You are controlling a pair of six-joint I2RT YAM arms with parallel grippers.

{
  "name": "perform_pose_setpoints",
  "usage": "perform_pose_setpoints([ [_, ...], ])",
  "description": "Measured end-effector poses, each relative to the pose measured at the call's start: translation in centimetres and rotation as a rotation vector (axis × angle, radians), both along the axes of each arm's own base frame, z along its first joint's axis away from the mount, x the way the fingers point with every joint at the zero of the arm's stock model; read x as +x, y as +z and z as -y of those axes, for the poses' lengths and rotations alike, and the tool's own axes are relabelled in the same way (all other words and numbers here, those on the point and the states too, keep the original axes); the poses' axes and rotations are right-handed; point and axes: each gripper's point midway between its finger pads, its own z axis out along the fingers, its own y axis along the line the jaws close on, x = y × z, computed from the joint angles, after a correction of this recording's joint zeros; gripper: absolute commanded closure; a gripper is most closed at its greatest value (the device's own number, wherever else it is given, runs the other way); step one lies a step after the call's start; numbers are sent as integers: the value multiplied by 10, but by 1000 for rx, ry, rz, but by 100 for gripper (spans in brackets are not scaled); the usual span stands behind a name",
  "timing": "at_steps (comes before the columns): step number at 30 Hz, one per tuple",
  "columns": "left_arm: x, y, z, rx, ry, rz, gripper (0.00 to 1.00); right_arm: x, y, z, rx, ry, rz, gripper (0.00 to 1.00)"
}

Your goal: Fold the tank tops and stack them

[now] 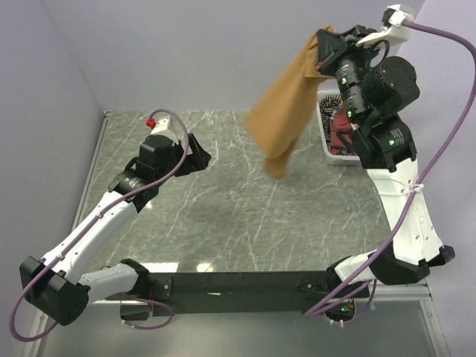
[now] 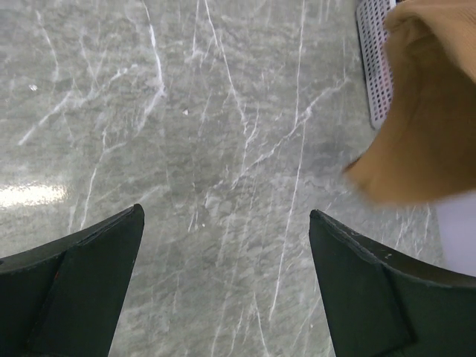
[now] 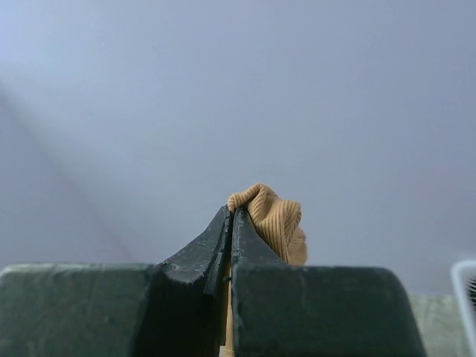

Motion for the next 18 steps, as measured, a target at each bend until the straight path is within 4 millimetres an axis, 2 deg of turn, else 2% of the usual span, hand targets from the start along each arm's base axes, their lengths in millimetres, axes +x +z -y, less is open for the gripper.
perform_pose_setpoints([
  [3, 1, 5, -4, -7, 17, 14, 3, -4, 5, -21, 5, 55, 12, 100],
  [5, 2, 7, -6, -16, 31, 17, 4, 1, -11, -30, 4, 74, -21, 100],
  [6, 1, 8, -7, -24, 35, 16, 4, 7, -27, -34, 7, 81, -51, 98],
  [7, 2, 9, -7, -32, 39, 20, 8, 13, -53, -39, 6, 88, -99, 92],
  [8, 1, 8, -7, -40, 43, 20, 10, 18, -79, -43, 7, 94, -150, 72],
  [9, 0, 6, -7, -50, 48, 15, 12, 23, -116, -47, 13, 101, -214, 60],
  [10, 0, 3, -7, -55, 51, 8, 18, 27, -161, -50, 2, 96, -304, 49],
  [11, -2, -5, -7, -65, 58, -9, 21, 31, -216, -53, -10, 90, -410, 40],
  [12, -3, -12, -6, -68, 58, -23, 28, 32, -263, -54, -25, 80, -506, 38],
  [14, -5, -31, -3, -86, 55, -62, 37, 26, -344, -52, -73, 54, -678, 33],
  [15, -8, -45, 0, -94, 51, -98, 45, 20, -382, -48, -93, 36, -763, 32],
  [17, -11, -73, 7, -107, 31, -168, 49, 4, -438, -39, -127, 4, -895, 32],
  [18, -14, -89, 12, -107, 24, -214, 50, -3, -453, -35, -135, -7, -932, 31],
])
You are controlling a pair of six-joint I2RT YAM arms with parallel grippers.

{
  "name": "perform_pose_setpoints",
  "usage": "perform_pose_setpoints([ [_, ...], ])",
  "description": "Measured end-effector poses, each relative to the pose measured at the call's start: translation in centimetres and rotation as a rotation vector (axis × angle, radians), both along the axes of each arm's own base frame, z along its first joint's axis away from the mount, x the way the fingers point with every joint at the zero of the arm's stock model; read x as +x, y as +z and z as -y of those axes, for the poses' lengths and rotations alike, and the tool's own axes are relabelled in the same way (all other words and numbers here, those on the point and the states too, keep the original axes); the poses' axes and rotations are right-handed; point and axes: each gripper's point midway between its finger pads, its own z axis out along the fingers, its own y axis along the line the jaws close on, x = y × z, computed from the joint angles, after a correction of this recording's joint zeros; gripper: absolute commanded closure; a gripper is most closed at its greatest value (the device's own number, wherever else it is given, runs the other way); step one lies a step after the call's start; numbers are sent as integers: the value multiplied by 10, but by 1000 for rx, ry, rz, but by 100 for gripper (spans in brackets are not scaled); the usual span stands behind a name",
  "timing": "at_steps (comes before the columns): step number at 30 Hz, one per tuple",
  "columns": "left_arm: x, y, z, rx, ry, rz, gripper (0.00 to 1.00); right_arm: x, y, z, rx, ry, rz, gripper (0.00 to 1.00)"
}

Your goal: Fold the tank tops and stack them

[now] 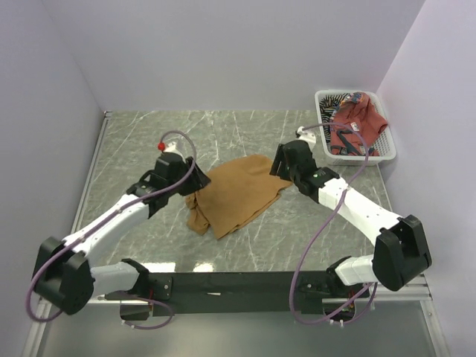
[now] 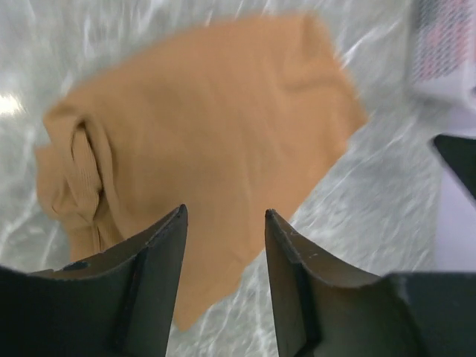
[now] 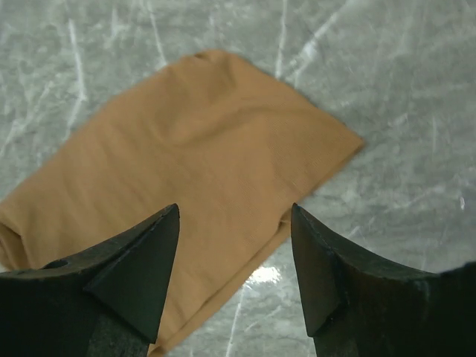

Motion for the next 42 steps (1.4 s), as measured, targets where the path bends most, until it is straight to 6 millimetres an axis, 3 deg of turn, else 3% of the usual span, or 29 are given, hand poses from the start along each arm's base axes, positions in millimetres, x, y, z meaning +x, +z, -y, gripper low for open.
perform_pose_setpoints([
  [2, -6, -25, 8, 2, -18, -68, 49, -6, -13, 5, -10, -16, -29, 31],
  [4, -20, -48, 18, 10, -45, -137, 49, -6, -13, 6, -8, -30, -24, 30],
  [6, -36, -58, 29, 15, -77, -178, 49, -5, -10, 8, -2, -40, -4, 30],
  [9, -56, -61, 42, 1, -111, -205, 51, -5, -14, 11, -3, -50, 0, 32],
  [14, -90, -68, 45, 3, -139, -265, 53, -5, -37, 19, -10, -65, -35, 34],
  [20, -119, -82, 52, 43, -169, -327, 45, -1, -58, 21, -15, -65, -83, 35],
  [27, -122, -105, 45, 100, -117, -392, 45, 5, -63, 25, -5, -73, -87, 36],
  [37, -123, -130, 41, 154, -83, -450, 47, 18, -66, 56, 14, -153, -89, 37],
  [41, -123, -138, 40, 174, -78, -466, 55, 21, -72, 64, 25, -171, -101, 38],
  [42, -123, -139, 40, 176, -76, -466, 62, 22, -75, 66, 29, -174, -105, 38],
])
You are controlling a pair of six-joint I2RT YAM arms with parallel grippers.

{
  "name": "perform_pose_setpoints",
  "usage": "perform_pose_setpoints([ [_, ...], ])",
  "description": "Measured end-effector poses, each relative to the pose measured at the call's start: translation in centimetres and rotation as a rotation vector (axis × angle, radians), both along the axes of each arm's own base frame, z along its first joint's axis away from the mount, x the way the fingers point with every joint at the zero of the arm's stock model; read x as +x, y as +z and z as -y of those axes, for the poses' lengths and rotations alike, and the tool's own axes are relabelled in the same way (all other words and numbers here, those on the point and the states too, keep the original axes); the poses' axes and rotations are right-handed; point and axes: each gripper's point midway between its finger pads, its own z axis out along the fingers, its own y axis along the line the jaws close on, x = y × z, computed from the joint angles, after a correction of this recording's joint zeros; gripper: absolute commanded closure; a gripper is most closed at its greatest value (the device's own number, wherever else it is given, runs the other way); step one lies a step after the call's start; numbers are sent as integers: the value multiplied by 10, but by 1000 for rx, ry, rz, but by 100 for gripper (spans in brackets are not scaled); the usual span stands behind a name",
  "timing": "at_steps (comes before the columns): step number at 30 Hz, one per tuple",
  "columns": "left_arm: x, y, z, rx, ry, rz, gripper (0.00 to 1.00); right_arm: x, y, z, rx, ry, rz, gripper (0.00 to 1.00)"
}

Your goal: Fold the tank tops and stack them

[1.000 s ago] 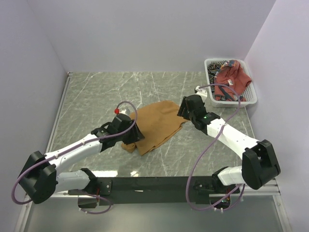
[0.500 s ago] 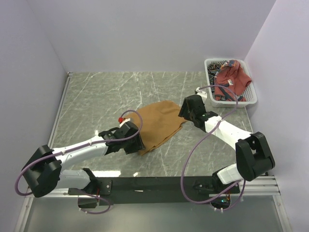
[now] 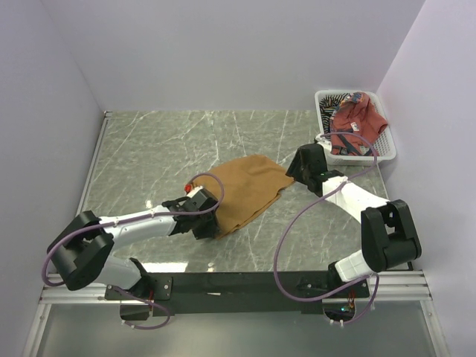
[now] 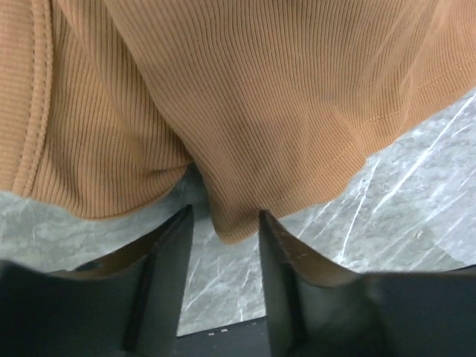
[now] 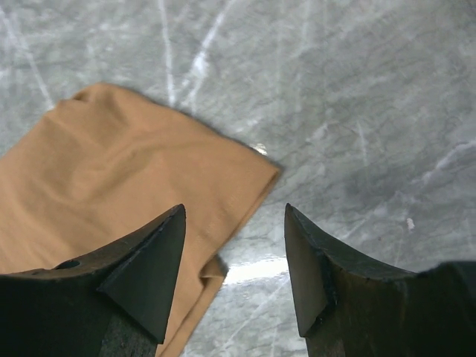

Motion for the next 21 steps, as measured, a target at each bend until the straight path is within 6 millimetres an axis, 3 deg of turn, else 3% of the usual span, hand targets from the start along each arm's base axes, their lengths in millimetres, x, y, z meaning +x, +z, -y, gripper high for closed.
perform_pose_setpoints([
  [4, 2, -3, 0, 7, 2, 5, 81, 0, -11, 7, 3, -15, -23, 38],
  [6, 4, -3, 0, 10, 3, 10, 98, 2, -14, 9, 7, -17, -30, 38],
  [11, 15, 2, -11, 17, 36, 31, 99, 3, -30, 12, 4, -24, -65, 39],
  [21, 54, 54, -45, -41, 158, 180, 100, -5, -59, 2, 29, 6, -164, 44],
])
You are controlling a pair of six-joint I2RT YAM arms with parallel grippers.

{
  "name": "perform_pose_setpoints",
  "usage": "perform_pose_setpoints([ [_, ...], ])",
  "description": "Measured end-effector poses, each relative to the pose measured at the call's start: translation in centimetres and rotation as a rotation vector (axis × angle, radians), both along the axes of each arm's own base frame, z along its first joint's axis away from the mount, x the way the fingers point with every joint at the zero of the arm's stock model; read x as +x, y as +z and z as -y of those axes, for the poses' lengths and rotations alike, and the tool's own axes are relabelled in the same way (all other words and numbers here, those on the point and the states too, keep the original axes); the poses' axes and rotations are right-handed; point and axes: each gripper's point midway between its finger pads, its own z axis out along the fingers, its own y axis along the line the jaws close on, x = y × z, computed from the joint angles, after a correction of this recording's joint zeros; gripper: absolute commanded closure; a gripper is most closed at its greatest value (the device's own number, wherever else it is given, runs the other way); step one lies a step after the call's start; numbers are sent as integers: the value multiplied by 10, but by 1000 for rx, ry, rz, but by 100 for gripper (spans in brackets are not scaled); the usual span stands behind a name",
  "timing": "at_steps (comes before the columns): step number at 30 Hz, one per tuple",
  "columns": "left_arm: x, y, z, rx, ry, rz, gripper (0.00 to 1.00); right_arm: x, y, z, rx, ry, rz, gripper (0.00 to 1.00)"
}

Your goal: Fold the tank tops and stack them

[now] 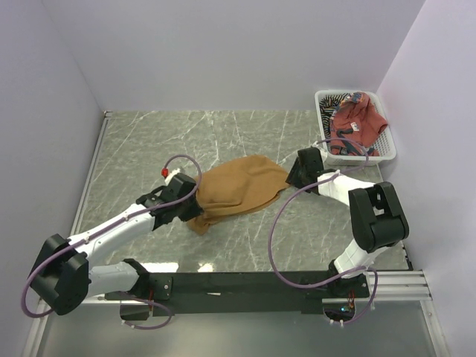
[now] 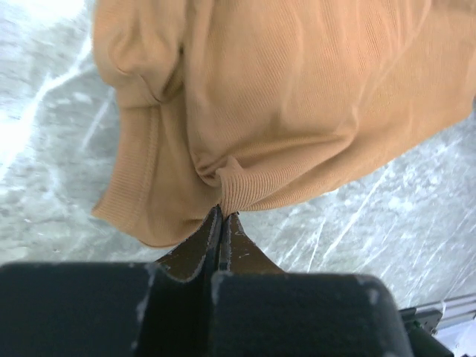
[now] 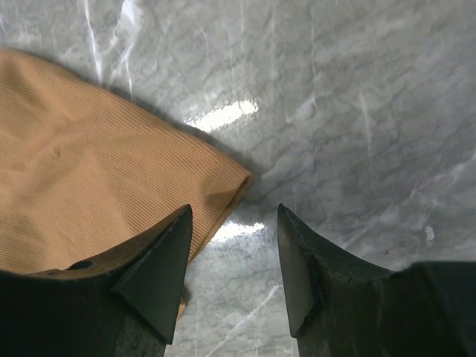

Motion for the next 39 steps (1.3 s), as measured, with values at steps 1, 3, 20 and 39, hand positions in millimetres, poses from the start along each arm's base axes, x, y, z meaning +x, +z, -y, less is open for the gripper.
perform_pose_setpoints([
  [1, 2, 1, -2, 0, 6, 3, 99, -1, -1, -1, 2, -1, -7, 45],
  [3, 3, 1, -8, 8, 19, 0, 99, -3, -2, -3, 5, 2, -12, 47],
  [20, 24, 17, -39, 32, 69, 42, 99, -11, -8, -18, -22, 19, -38, 62],
  [39, 80, 133, -47, -48, 113, 276, 100, 9, 144, -29, -19, 62, 211, 100],
])
